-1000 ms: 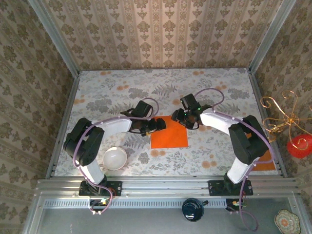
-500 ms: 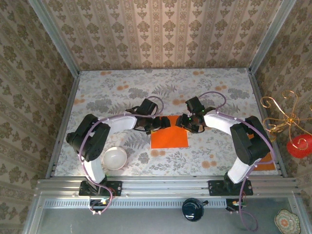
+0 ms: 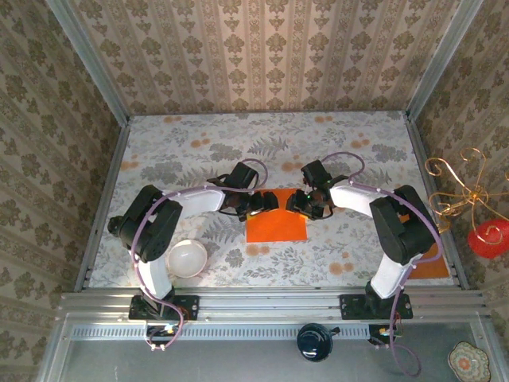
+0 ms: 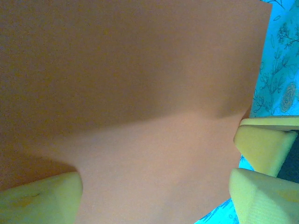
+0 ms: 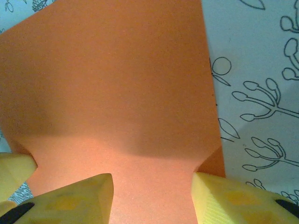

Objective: Fold a paper plane with a square sheet of paper (pick it up from the middle)
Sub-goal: Rotate the square sheet of paper at the center of the table, then first fold the square sheet of paper in half at the center of the table.

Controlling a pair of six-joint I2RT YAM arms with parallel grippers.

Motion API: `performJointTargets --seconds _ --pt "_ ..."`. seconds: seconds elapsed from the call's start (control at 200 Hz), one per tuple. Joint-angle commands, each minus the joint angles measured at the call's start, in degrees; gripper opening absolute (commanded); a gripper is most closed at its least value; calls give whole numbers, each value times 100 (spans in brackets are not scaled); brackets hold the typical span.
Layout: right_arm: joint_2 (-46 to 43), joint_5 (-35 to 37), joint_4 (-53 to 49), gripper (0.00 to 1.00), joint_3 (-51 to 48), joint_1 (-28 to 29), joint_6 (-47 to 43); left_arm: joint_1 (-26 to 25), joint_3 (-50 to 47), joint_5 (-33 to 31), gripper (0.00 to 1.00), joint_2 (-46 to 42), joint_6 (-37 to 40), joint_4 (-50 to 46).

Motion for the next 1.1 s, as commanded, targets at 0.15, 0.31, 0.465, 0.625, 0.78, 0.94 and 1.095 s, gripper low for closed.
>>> performJointTargets --seconds 0.15,0.31,0.465,0.625,0.78,0.94,1.095 --pt "264 -53 -169 50 11 -10 -86 -31 -21 -144 84 127 -107 -206" --pt "331 -197 -26 47 -33 20 18 -17 -107 -170 83 92 -168 -124" --pt "359 -331 126 44 -29 51 106 15 -298 -131 83 -40 -295 149" --pt "452 -532 317 43 15 92 176 89 -518 -48 85 -218 -402 432" --pt "557 -667 456 40 100 145 239 128 -576 -54 85 -290 -379 407" --pt "656 -720 494 38 200 266 280 149 -574 -121 85 -300 -362 282" --pt "717 -799 600 36 186 349 358 145 -547 -227 82 -274 -344 121"
